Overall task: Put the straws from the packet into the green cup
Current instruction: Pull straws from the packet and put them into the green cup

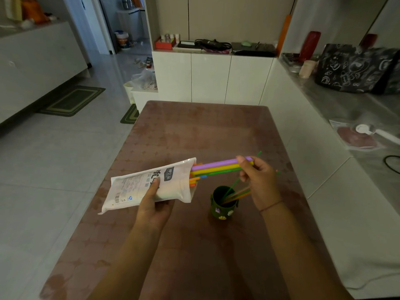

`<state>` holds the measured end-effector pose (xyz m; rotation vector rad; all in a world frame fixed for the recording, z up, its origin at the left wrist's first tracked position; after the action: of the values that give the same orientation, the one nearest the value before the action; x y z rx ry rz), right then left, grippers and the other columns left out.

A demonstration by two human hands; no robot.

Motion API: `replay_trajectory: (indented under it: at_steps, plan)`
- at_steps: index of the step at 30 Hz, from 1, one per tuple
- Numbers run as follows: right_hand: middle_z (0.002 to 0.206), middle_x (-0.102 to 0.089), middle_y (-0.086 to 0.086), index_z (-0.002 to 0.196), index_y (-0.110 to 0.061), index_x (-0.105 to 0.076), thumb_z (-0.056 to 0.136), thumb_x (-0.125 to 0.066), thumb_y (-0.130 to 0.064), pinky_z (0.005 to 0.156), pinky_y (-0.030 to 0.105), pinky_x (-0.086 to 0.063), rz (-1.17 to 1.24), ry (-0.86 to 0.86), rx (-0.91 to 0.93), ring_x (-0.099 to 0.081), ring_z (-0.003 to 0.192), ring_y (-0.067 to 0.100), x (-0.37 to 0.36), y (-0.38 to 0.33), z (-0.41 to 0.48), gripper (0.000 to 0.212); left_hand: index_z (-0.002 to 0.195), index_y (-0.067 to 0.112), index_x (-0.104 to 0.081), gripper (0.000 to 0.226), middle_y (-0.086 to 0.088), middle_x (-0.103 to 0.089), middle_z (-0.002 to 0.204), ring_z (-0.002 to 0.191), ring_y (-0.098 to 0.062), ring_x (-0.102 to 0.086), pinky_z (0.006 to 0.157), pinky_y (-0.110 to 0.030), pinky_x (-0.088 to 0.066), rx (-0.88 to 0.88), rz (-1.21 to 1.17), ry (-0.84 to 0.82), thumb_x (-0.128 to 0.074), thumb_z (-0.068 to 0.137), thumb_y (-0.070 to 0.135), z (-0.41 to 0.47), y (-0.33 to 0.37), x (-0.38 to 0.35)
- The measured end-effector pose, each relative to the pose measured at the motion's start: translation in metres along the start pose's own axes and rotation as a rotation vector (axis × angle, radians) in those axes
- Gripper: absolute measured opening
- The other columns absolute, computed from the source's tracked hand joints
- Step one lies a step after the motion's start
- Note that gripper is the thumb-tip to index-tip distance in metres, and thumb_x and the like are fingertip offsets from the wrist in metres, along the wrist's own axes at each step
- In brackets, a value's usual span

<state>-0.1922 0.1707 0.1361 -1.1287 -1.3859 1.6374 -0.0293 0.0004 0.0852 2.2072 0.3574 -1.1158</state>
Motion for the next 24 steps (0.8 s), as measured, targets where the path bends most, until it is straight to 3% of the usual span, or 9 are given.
replay_trajectory:
  at_steps: [3,5,8,10,13,18,21,24]
  plan:
    - [0.048,-0.051,-0.007,0.070,-0.014,-0.067,0.085,-0.062,-0.008,0.039,0.016,-0.036,0.249,0.022,-0.139,-0.044,0.040,0.003,-0.005,0.001,-0.001,0.017,0.134,0.017,-0.044,0.048,-0.010,-0.064,0.124,0.097,-0.023,-0.069,0.065,-0.040,-0.062,-0.002,0.007,-0.004,-0.059,0.090,0.006,0.001,0.000,-0.003]
    - [0.061,-0.050,-0.003,0.077,-0.010,-0.066,0.086,-0.059,-0.007,0.039,0.015,-0.035,0.381,-0.014,-0.245,-0.044,0.043,0.002,-0.015,0.003,-0.006,0.012,0.129,0.019,-0.046,0.045,-0.010,-0.066,0.119,0.097,-0.024,-0.070,0.066,-0.042,-0.062,0.022,-0.002,-0.016,-0.059,0.089,0.005,0.000,-0.006,-0.006]
    - [0.071,-0.047,-0.001,0.092,-0.008,-0.066,0.086,-0.059,-0.010,0.043,0.013,-0.036,0.388,-0.090,-0.331,-0.043,0.054,0.005,-0.029,0.008,-0.017,0.009,0.116,0.019,-0.052,0.035,-0.009,-0.072,0.106,0.106,-0.027,-0.066,0.076,-0.049,-0.058,0.053,0.003,-0.037,-0.061,0.086,0.004,-0.002,-0.014,-0.011]
    - [0.075,-0.052,0.000,0.094,-0.010,-0.066,0.087,-0.057,-0.008,0.047,0.012,-0.042,0.345,-0.110,-0.331,-0.042,0.060,0.007,-0.036,0.013,-0.022,0.011,0.110,0.019,-0.055,0.030,-0.008,-0.074,0.099,0.108,-0.028,-0.064,0.078,-0.052,-0.055,0.062,0.011,-0.038,-0.062,0.085,0.004,-0.003,-0.017,-0.014]
    - [0.073,-0.050,0.003,0.089,-0.012,-0.067,0.087,-0.056,-0.006,0.052,0.013,-0.047,0.314,-0.082,-0.301,-0.045,0.058,0.007,-0.035,0.014,-0.023,0.012,0.112,0.020,-0.054,0.031,-0.010,-0.070,0.109,0.111,-0.028,-0.063,0.079,-0.053,-0.054,0.053,0.020,-0.042,-0.061,0.086,0.004,-0.004,-0.015,-0.012]
    - [0.077,-0.049,0.006,0.086,-0.003,-0.067,0.087,-0.057,-0.005,0.042,0.014,-0.038,0.424,0.027,-0.261,-0.046,0.047,0.003,-0.012,0.007,-0.007,0.010,0.120,0.020,-0.049,0.037,-0.010,-0.069,0.112,0.109,-0.028,-0.064,0.076,-0.047,-0.059,-0.011,0.004,-0.021,-0.060,0.088,0.004,0.002,0.003,-0.005]
    - [0.076,-0.051,0.002,0.086,-0.006,-0.068,0.087,-0.058,-0.008,0.041,0.014,-0.037,0.455,-0.011,-0.272,-0.046,0.047,0.003,-0.011,0.005,-0.008,0.010,0.112,0.021,-0.053,0.031,-0.008,-0.074,0.101,0.107,-0.028,-0.066,0.075,-0.048,-0.059,-0.001,-0.007,-0.014,-0.062,0.087,0.004,0.001,0.002,-0.007]
    - [0.070,-0.055,-0.004,0.093,-0.009,-0.069,0.082,-0.064,-0.013,0.043,0.014,-0.039,0.427,-0.089,-0.299,-0.048,0.051,0.004,-0.024,0.009,-0.016,0.012,0.110,0.020,-0.054,0.031,-0.010,-0.071,0.107,0.108,-0.028,-0.065,0.078,-0.051,-0.056,0.034,0.000,-0.035,-0.062,0.085,0.004,-0.004,-0.008,-0.013]
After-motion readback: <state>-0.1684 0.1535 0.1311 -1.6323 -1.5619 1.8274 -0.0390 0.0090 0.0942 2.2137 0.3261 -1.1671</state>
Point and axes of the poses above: each hand's wrist, its own z-axis towards the middle knuckle, its own x-axis out of the back of the hand, y = z × x, the point moved 1 cm from there along z, towards the middle knuckle
